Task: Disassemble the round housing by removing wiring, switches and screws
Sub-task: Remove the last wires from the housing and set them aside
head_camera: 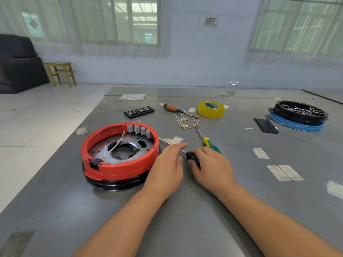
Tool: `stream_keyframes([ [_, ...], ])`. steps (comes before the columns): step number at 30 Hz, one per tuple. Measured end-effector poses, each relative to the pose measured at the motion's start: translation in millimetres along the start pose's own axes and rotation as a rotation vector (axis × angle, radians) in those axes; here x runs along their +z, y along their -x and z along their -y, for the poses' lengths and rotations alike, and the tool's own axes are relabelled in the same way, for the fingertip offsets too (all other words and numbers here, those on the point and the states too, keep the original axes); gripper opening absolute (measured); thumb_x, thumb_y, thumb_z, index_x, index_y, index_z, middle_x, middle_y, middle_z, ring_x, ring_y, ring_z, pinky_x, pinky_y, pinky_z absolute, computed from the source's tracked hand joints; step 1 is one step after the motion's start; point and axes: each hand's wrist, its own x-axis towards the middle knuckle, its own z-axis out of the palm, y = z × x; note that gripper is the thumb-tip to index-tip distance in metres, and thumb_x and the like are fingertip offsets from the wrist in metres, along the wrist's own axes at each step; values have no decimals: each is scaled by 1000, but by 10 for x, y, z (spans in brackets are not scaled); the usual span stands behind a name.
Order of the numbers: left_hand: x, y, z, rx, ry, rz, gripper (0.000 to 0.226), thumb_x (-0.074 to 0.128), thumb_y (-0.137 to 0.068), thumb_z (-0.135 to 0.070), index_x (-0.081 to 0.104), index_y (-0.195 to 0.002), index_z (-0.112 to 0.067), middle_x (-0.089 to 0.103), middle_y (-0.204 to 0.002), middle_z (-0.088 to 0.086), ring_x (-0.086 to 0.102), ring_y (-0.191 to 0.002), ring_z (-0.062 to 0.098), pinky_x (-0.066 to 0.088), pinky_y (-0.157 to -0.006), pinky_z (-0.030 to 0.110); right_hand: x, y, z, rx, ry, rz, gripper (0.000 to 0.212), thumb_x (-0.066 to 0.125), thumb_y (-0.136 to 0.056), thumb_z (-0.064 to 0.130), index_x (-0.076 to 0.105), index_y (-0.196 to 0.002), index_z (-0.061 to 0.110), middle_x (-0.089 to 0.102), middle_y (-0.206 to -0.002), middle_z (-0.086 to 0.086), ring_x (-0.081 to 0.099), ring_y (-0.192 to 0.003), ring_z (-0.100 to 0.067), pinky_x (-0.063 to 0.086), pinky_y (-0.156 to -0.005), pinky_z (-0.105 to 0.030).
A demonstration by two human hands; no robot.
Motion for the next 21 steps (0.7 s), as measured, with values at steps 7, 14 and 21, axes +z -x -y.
stream_keyframes([
  [7, -794, 327, 181, 397, -331, -77, 31, 59, -94, 0, 72, -122, -7, 70, -125, 6, 59, -129, 24, 41, -116, 32, 14, -89, 132, 113, 29, 29, 25, 46, -100, 39, 59, -120, 31, 65, -113, 6, 61, -107, -20, 53, -72, -35],
  [14, -1497, 661, 842, 134, -520, -94, 47, 49, -100, -45, 69, -129, -15, 66, -136, 1, 48, -144, 25, 32, -119, 42, 50, -179, 316, 212, 74, 28, 23, 47, -97, 34, 60, -113, 25, 65, -109, 2, 62, -101, -23, 50, -65, -32],
  [21, -1505, 687, 1004, -279, -46, -253, 61, 48, -95, -61, 55, -145, -27, 39, -162, -5, 24, -155, 12, 19, -128, 41, 56, -148, 788, 91, -4, -145, 43, 50, -98, 49, 64, -126, 19, 63, -124, -4, 56, -112, -28, 47, -90, -41],
])
